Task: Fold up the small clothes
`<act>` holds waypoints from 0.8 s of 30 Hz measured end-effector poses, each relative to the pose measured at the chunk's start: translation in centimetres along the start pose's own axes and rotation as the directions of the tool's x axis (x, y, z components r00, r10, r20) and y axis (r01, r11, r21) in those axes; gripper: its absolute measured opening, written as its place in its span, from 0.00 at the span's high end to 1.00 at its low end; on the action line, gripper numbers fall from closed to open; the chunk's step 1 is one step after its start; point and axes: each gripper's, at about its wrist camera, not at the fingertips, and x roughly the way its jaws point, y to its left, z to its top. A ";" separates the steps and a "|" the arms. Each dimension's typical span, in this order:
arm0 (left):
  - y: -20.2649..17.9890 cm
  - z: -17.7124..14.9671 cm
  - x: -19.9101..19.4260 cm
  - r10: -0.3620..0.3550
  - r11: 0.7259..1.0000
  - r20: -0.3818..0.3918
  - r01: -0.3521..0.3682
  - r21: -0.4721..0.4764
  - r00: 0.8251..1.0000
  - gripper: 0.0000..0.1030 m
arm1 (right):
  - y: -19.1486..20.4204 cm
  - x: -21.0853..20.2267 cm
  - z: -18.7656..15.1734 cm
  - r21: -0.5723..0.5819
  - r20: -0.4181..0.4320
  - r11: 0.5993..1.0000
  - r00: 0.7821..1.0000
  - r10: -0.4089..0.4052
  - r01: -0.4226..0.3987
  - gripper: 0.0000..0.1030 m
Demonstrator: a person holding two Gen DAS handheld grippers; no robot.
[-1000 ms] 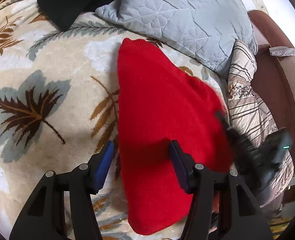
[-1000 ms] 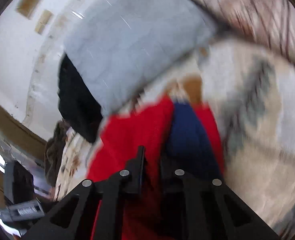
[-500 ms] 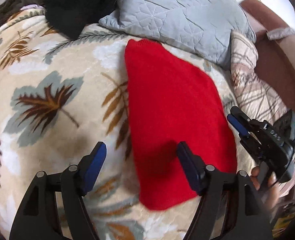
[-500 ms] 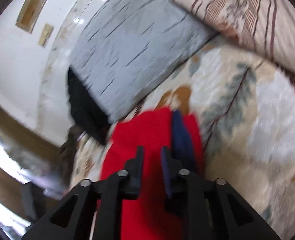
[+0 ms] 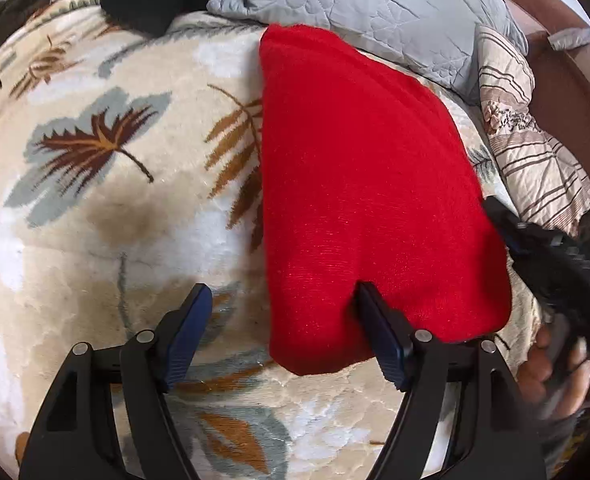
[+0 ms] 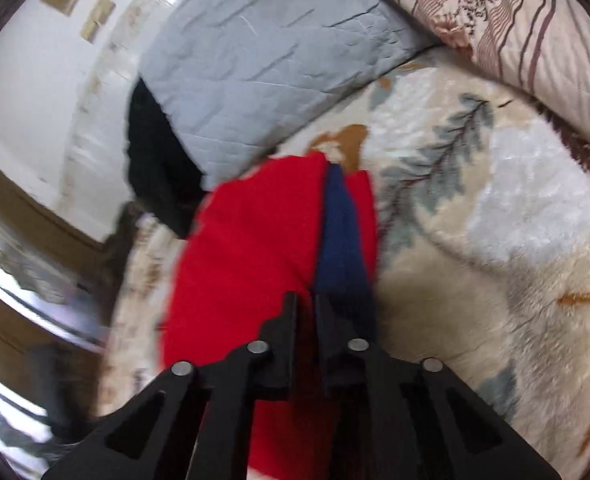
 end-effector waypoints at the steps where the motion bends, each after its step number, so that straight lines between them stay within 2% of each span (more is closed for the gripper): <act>1: 0.0 -0.2 0.0 0.006 1.000 0.002 -0.006 0.003 1.000 0.27 | -0.1 -0.3 -0.1 0.008 -0.009 0.999 0.999 0.034 -0.034 0.74; 2: -0.1 -0.2 -0.1 0.011 1.000 0.005 -0.011 0.004 1.000 0.27 | -0.3 -0.4 -0.2 0.020 -0.015 0.998 0.998 0.056 -0.056 0.62; 3: 0.0 -0.3 -0.1 0.014 1.000 0.006 -0.014 0.004 1.000 0.27 | -0.7 -0.5 -0.4 0.032 -0.020 0.997 0.997 0.072 -0.071 0.59; 5: -0.1 -0.3 -0.2 0.020 1.000 0.005 -0.020 0.004 1.000 0.27 | -0.4 -0.1 -0.8 0.024 -0.067 0.996 0.994 0.085 -0.083 0.59; 7: -0.3 -0.4 -0.3 0.027 1.000 0.008 -0.027 0.010 1.000 0.27 | 0.3 0.2 -1.2 -0.042 -0.072 0.998 0.997 0.042 -0.045 0.83; 8: -0.3 -0.4 -0.5 0.026 1.000 0.008 -0.026 0.010 1.000 0.27 | 1.1 0.0 -1.3 -0.101 -0.051 0.995 0.999 0.005 -0.010 0.90; 11: -0.6 -0.4 -1.4 0.004 1.000 0.027 -0.004 0.014 1.000 0.27 | 2.8 -2.5 -0.9 -0.152 0.061 0.988 0.998 0.029 -0.020 0.91; 13: -1.0 -0.3 -1.8 0.011 0.999 0.033 -0.012 0.032 0.999 0.27 | 3.0 -3.0 -0.4 -0.153 0.098 0.988 0.995 0.011 0.004 0.91; 15: -1.3 -0.3 -1.5 0.029 0.998 0.028 -0.031 0.051 0.999 0.27 | 2.3 -2.0 -0.4 -0.145 0.071 0.988 0.997 -0.040 0.050 0.91; 16: -1.1 -0.3 -1.1 0.041 0.998 0.011 -0.041 0.053 0.999 0.27 | 1.6 -0.6 -0.8 -0.142 0.023 0.984 0.994 -0.102 0.105 0.91; 17: -0.9 -0.3 -0.8 0.039 0.998 -0.005 -0.039 0.047 0.999 0.27 | 1.0 0.7 -1.1 -0.134 -0.032 0.983 0.991 -0.130 0.124 0.90; 18: -0.5 -0.4 -0.8 0.012 0.999 -0.017 -0.011 0.033 1.000 0.27 | 0.7 0.8 -1.3 -0.123 -0.045 0.985 0.991 -0.126 0.120 0.89; 20: 0.4 -0.2 -1.7 -0.073 0.997 -0.016 0.073 -0.016 0.997 0.27 | 0.5 0.0 -0.9 -0.066 -0.013 0.995 0.997 -0.082 0.081 0.82; 21: 0.8 0.1 -2.1 -0.115 0.993 -0.006 0.115 -0.037 0.993 0.27 | 0.5 -0.9 -0.4 -0.042 0.031 0.997 0.997 -0.069 0.071 0.81; 22: 1.0 0.7 -2.7 -0.144 0.988 0.010 0.144 -0.053 0.990 0.27 | 0.3 -2.0 0.2 -0.011 0.113 0.998 0.992 -0.062 0.064 0.80; 24: 0.7 2.1 -3.4 -0.146 0.988 0.038 0.147 -0.051 0.989 0.27 | -0.3 -2.8 0.9 0.038 0.176 0.999 0.984 -0.023 0.017 0.72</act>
